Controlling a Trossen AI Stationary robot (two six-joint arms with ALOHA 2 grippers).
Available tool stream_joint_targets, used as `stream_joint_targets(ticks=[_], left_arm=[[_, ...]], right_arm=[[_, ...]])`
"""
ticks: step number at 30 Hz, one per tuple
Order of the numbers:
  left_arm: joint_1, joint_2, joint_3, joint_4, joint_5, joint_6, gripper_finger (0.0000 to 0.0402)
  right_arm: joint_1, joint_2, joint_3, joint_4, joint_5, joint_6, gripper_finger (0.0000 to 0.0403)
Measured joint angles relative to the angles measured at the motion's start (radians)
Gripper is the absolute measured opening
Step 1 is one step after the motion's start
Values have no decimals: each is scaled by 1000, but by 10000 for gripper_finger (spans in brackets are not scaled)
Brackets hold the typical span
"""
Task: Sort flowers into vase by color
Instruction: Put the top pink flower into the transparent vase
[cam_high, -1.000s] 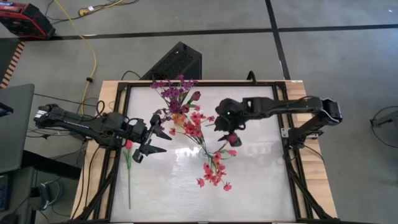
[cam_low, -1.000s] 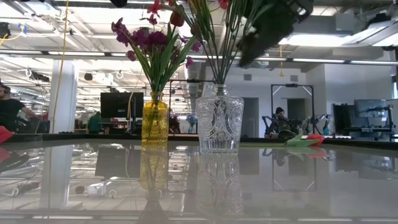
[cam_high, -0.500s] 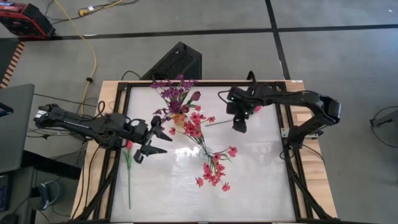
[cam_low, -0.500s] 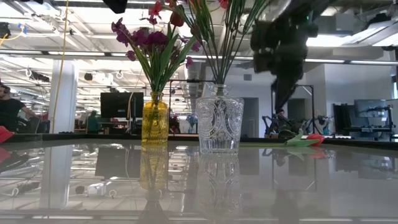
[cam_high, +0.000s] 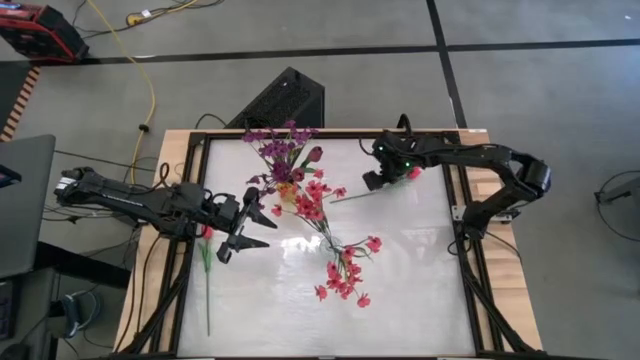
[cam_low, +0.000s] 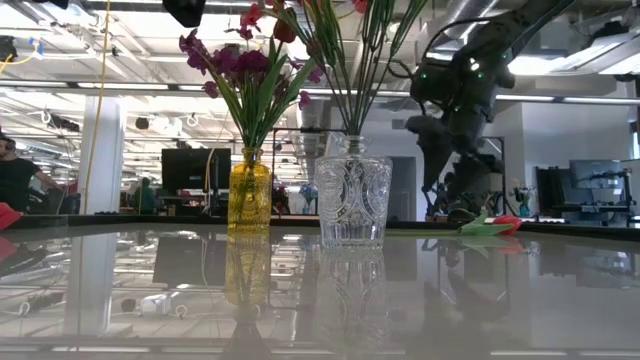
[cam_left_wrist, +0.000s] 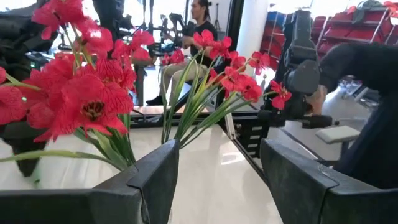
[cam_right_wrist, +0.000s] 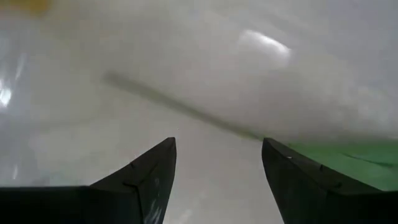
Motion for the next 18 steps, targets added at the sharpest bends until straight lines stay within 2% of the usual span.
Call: stream_joint_targets(ticks=[4, 8, 13, 18], left_arm=[[0, 0, 0, -42, 22, 8, 215], [0, 0, 0, -111, 69, 32, 215], [0, 0, 0, -199, 145, 47, 215], [0, 0, 0, -279, 231, 40, 215]], right_arm=[[40, -8, 0, -26, 201, 173, 265], [156, -15, 0, -54, 406, 406, 265], [314, -16, 0, -110, 596, 735, 265], [395, 0, 0, -202, 758, 1074, 265]])
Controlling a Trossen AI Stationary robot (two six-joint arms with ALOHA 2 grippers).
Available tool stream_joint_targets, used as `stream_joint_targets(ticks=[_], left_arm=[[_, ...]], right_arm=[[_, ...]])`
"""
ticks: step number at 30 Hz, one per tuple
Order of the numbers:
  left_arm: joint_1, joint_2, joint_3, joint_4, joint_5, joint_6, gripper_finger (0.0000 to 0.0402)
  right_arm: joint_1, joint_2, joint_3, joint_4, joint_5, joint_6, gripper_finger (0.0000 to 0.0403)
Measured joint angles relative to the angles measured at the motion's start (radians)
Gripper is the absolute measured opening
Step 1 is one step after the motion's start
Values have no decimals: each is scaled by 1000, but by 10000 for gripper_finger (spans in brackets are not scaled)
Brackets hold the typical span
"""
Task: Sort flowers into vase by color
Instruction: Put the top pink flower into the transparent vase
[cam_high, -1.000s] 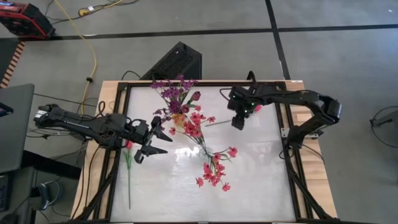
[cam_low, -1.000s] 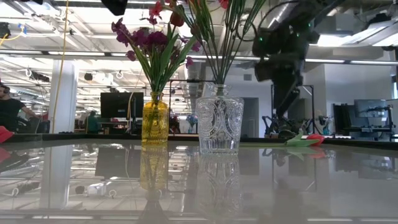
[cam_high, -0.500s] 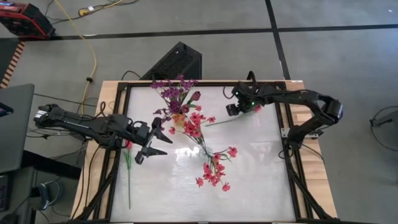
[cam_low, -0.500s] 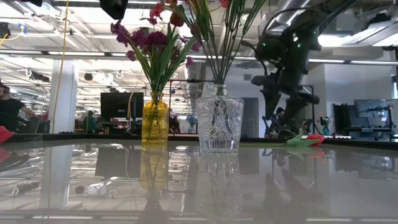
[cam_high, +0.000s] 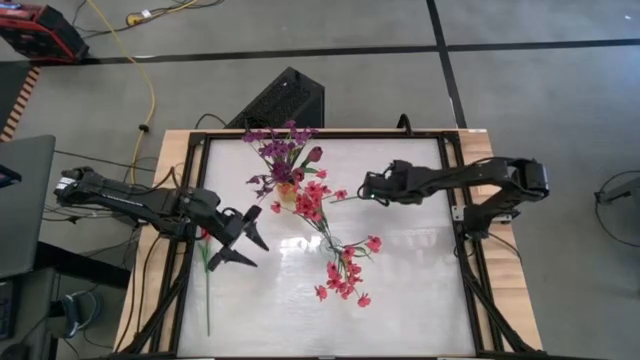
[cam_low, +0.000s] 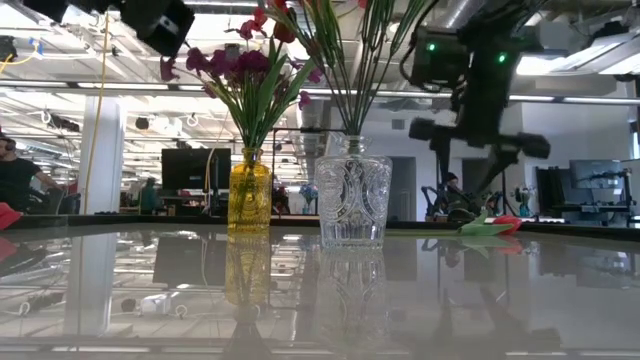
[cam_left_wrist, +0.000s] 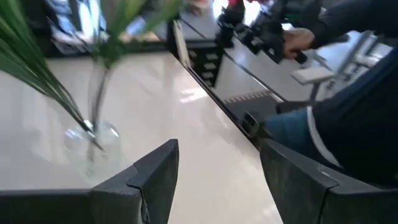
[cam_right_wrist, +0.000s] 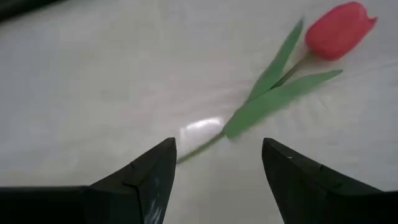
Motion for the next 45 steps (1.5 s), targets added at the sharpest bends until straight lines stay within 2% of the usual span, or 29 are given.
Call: stream_joint_targets(ticks=[10, 14, 19, 24, 30, 32, 34, 37, 45], left_arm=[[0, -6, 0, -157, 153, 1, 215], [0, -12, 0, -189, 212, 22, 215], [0, -16, 0, -207, 269, 23, 215], [0, -16, 0, -190, 272, 5, 215], [0, -16, 0, -188, 273, -34, 215], [0, -16, 0, -190, 274, -47, 215], [0, -16, 0, -189, 278, -60, 215], [0, -16, 0, -189, 308, -68, 215], [0, -16, 0, -174, 316, -92, 215]], right_arm=[[18, 239, 1, 68, 6, 312, 265], [13, 351, 4, 96, 98, 497, 265], [-8, 452, 48, 133, 211, 563, 247], [-27, 484, 91, 122, 214, 574, 180], [-30, 475, 114, 15, 167, 590, 38], [-20, 457, 114, -13, 159, 581, 18], [-11, 430, 111, -51, 148, 537, 20], [12, 370, 108, -114, 128, 407, 19], [95, 175, 111, -355, 164, 26, 17]])
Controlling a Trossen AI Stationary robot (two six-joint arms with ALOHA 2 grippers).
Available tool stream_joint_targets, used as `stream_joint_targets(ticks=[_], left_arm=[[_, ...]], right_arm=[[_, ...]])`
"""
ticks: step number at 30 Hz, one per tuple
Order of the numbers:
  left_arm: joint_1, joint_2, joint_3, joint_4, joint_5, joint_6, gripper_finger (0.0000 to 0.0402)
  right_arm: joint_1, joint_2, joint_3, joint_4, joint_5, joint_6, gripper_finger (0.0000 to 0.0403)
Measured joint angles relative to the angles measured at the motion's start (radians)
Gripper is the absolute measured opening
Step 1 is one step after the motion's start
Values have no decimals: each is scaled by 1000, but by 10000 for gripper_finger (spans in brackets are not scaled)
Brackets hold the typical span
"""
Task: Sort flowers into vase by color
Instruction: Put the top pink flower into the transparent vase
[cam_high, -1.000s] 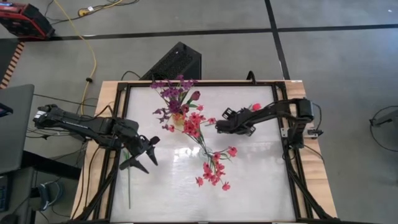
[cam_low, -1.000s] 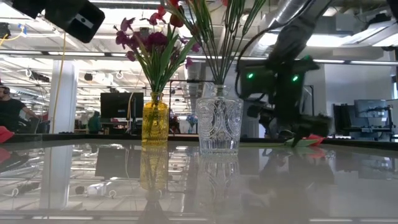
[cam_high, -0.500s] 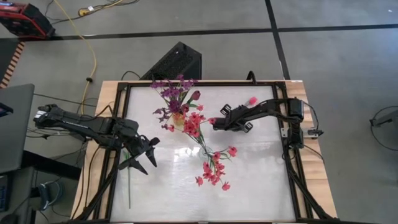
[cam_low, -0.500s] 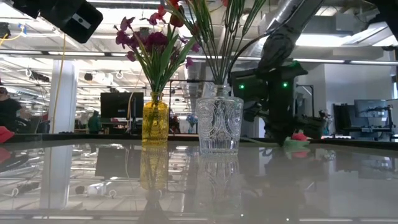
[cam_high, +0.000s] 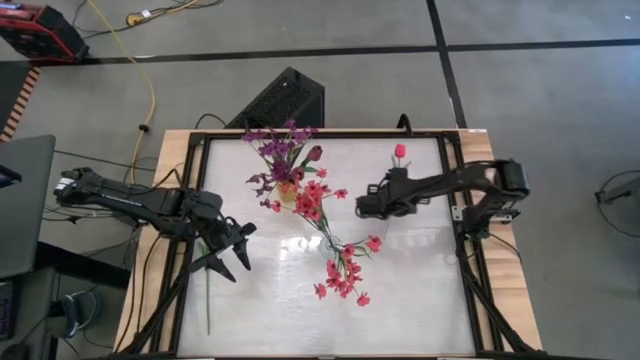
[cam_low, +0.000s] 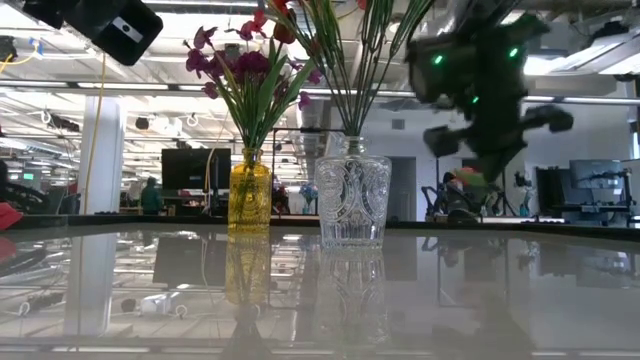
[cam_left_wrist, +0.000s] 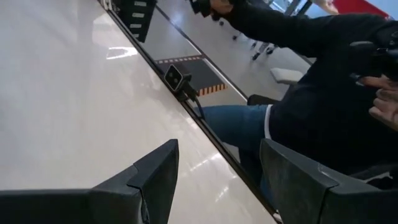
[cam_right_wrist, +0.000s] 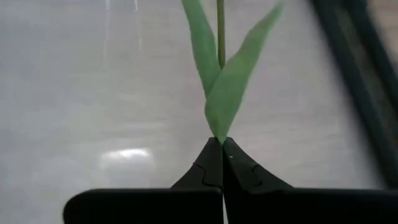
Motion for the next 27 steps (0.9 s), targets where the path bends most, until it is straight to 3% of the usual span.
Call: stream_joint_targets(ticks=[8, 15, 21, 23, 27], left_arm=[[0, 0, 0, 45, -86, -28, 215], [0, 0, 0, 80, -196, -54, 215], [0, 0, 0, 138, -280, -60, 215], [0, 0, 0, 166, -298, -60, 215], [0, 0, 0, 218, -337, -62, 215]], right_arm=[[96, -190, 0, -21, 64, -262, 17], [371, -344, -7, 132, 494, -311, 17], [596, -370, -48, 338, 809, -454, 17], [633, -355, -48, 367, 860, -454, 17], [640, -328, -49, 382, 859, -451, 17]])
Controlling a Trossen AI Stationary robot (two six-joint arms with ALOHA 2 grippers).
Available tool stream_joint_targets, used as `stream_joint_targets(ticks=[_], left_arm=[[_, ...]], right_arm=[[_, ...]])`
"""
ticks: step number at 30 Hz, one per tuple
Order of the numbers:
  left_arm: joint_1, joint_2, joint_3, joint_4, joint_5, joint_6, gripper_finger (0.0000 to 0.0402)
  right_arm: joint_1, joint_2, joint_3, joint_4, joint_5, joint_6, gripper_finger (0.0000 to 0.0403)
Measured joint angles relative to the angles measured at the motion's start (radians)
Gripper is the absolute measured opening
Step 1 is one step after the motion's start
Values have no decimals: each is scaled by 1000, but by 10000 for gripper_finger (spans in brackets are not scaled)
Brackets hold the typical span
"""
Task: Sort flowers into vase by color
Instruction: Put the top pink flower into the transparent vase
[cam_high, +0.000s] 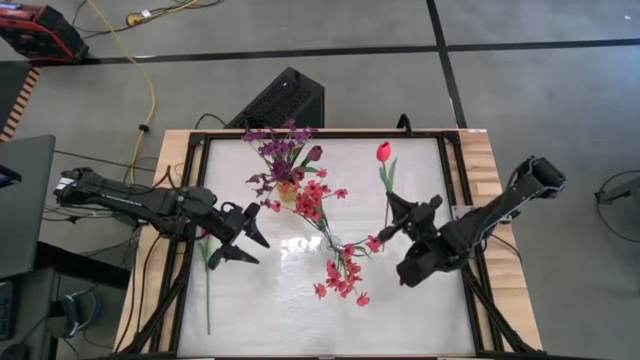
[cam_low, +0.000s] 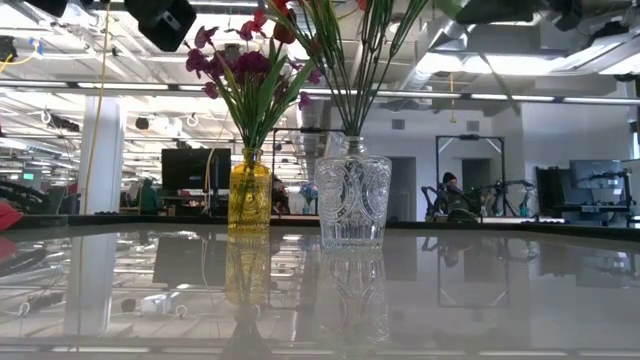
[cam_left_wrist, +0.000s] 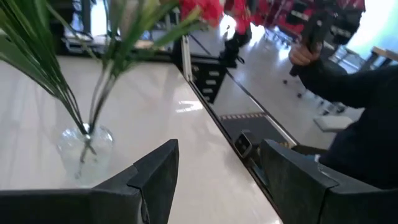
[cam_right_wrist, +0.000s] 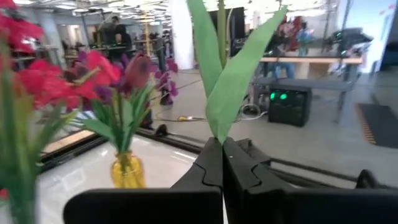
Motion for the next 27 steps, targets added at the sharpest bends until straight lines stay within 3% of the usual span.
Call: stream_joint_targets(ticks=[3, 7, 9, 13, 15, 18, 20, 23, 25, 27], left_arm=[[0, 0, 0, 29, -29, -1, 215], [4, 0, 0, 49, -62, -2, 215], [9, 0, 0, 55, -68, -2, 215], [17, 0, 0, 55, -99, -2, 215], [20, 0, 0, 56, -111, 1, 215], [21, 0, 0, 68, -119, 12, 215], [21, 0, 0, 83, -125, 19, 215], [22, 0, 0, 93, -135, 28, 215], [23, 0, 0, 96, -136, 28, 215], [23, 0, 0, 97, -137, 28, 215]], right_arm=[[-2, -2, 0, -24, -13, -85, 17], [-43, -97, 38, -70, -147, -220, 17], [-81, -158, 45, -70, -264, -328, 17], [-189, -280, 26, -68, -621, -501, 17], [-241, -343, -7, -39, -720, -568, 17], [-303, -442, -98, 135, -793, -712, 17], [-362, -518, -188, 330, -955, -844, 17], [-506, -614, -317, 587, -1299, -934, 17], [-600, -658, -396, 722, -1411, -939, 17], [-671, -686, -479, 887, -1444, -972, 17]])
